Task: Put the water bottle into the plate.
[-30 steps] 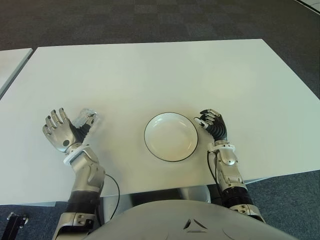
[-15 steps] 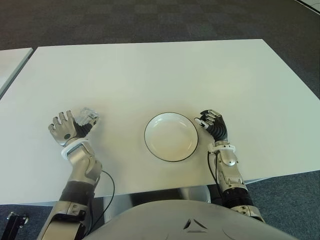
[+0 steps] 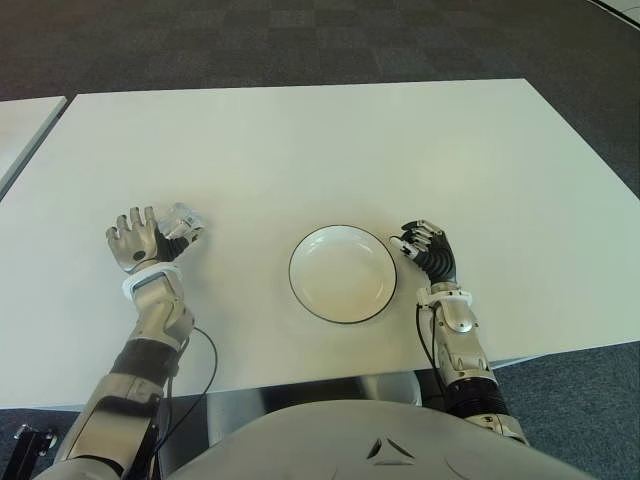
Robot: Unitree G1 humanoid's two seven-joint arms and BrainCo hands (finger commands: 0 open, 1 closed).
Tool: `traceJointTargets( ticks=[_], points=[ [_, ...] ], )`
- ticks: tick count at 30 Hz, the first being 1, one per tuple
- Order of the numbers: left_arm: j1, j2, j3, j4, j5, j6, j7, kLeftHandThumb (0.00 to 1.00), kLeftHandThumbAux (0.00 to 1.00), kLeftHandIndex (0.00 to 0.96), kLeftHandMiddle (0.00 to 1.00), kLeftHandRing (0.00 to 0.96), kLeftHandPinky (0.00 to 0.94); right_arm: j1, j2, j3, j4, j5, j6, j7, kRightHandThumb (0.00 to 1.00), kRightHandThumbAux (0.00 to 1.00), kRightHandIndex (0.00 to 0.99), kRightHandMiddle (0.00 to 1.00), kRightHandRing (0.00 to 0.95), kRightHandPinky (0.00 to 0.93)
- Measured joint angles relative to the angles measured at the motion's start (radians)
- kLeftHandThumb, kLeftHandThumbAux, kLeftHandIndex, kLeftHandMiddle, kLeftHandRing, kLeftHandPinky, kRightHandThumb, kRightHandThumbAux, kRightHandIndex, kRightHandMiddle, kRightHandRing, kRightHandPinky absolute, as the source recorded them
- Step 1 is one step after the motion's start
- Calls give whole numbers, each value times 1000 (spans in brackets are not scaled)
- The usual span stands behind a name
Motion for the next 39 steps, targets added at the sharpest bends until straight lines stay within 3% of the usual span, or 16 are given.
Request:
traceJointTargets(
  ticks=[11, 17, 32, 35, 39],
  points=[
    [-140, 24, -48, 310, -37, -255, 162, 609, 296, 0, 0, 0, 0, 16, 3, 1, -23, -1, 6, -4, 706, 728, 433, 614, 631, 643],
    [-210, 43, -90, 467, -51, -353, 203, 604, 309, 0, 0, 0, 0, 22, 4, 1, -26, -1, 9, -9, 706, 728, 433, 616, 631, 643],
    [-297, 52, -156, 626, -97, -415, 222, 595, 392, 0, 0, 0, 0, 24, 4, -1, -26, -1, 12, -13, 706, 728, 433, 623, 636, 650],
    [-310, 52, -151, 655, -124, -442, 224, 604, 427, 0, 5, 21, 107, 24, 4, -1, -25, -1, 12, -13, 706, 727, 433, 624, 637, 650],
    [-326, 46, -137, 682, -171, -467, 226, 629, 459, 0, 117, 157, 273, 23, 4, -1, -22, -1, 7, -13, 706, 727, 433, 622, 637, 649]
  ],
)
